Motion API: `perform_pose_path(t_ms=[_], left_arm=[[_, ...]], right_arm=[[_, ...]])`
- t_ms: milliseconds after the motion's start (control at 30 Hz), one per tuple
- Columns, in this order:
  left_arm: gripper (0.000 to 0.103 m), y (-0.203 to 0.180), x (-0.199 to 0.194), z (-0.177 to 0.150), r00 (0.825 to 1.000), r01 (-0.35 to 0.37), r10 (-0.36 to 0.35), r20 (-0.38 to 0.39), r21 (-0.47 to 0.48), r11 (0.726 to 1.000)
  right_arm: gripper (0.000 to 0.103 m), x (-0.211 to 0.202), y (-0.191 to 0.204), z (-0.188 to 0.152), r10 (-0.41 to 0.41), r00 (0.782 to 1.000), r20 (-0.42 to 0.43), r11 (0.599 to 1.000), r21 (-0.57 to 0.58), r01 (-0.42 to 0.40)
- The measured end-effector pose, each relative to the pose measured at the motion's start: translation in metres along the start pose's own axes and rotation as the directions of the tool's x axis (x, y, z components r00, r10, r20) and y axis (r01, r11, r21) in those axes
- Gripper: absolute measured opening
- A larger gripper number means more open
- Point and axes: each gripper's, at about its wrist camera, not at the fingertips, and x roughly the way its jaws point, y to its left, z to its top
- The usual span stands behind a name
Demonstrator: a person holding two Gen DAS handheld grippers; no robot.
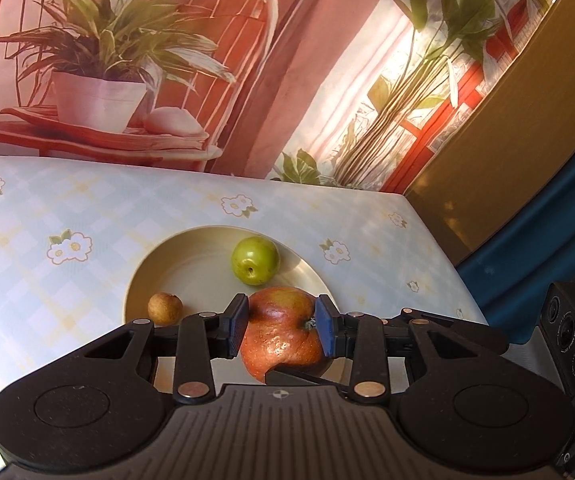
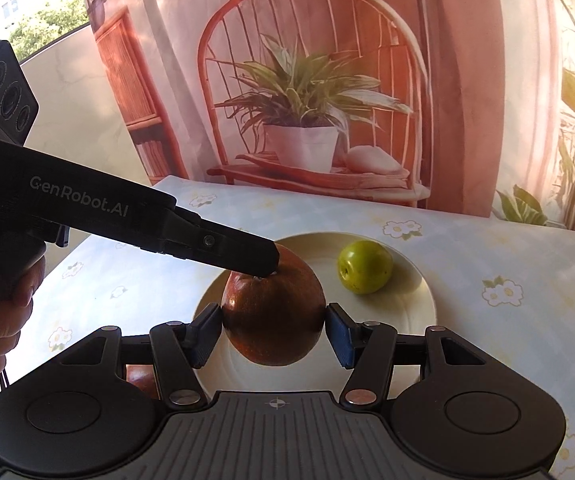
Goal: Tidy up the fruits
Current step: 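Lift the red apple with the left tool and lower it over the plate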
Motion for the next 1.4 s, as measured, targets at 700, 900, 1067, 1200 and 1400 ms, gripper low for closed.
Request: perform_pose_path(t_ms=[700, 900, 1067, 1200, 1400], left_arm=[[0.038, 0.060, 0.049, 0.035, 0.998, -0.050, 0.044, -0.044, -0.151, 0.987], [0.045, 0.071, 0.053, 0.035, 0.999, -0.030, 0.021, -0.040, -0.234, 0.972], [0.046, 0.069, 0.054, 0.035, 0.999, -0.037, 0.031, -0.030, -0.228, 0.973], [0.046, 0.065, 0.054, 0.036, 0.998, -0.053, 0.047, -0.035, -0.209, 0.977], [0.048, 0.061, 0.054, 0.036, 0.998, -0.066, 0.062, -0.028, -0.184, 0.981]], right_arm=[[0.053, 0.087, -0.012, 0.026, -0.025, 0.999, -0.023, 0.999, -0.034, 0.024], [0.053, 0.091, -0.013, 0.026, -0.030, 1.000, -0.003, 0.999, -0.031, 0.030], [0.053, 0.092, -0.014, 0.026, -0.030, 1.000, 0.001, 0.999, -0.031, 0.030], [0.053, 0.092, -0.014, 0.025, -0.031, 1.000, -0.002, 0.999, -0.030, 0.031], [0.054, 0.092, -0.014, 0.026, -0.037, 0.999, -0.016, 0.999, -0.019, 0.037]])
